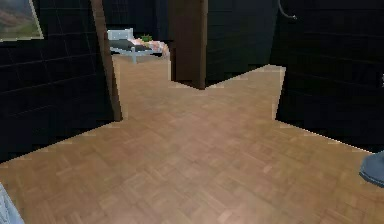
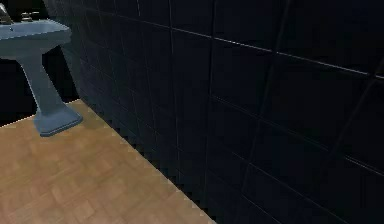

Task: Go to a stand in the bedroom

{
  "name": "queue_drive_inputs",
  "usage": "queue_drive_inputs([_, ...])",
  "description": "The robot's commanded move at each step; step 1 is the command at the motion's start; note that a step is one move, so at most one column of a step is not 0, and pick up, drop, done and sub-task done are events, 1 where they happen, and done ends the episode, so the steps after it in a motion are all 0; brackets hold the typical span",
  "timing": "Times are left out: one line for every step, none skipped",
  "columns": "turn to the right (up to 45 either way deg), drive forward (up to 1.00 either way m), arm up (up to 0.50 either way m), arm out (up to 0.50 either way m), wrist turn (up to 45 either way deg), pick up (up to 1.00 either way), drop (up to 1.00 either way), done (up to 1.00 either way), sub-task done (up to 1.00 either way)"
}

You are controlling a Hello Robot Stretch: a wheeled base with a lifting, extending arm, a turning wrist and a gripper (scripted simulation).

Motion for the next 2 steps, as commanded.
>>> queue_drive_inputs([-6.0, 0.0, 0.0, 0.0, 0.0, 0.0, 0.0, 0.0, 0.0])
queue_drive_inputs([0.0, 1.0, 0.0, 0.0, 0.0, 0.0, 0.0, 0.0, 0.0])
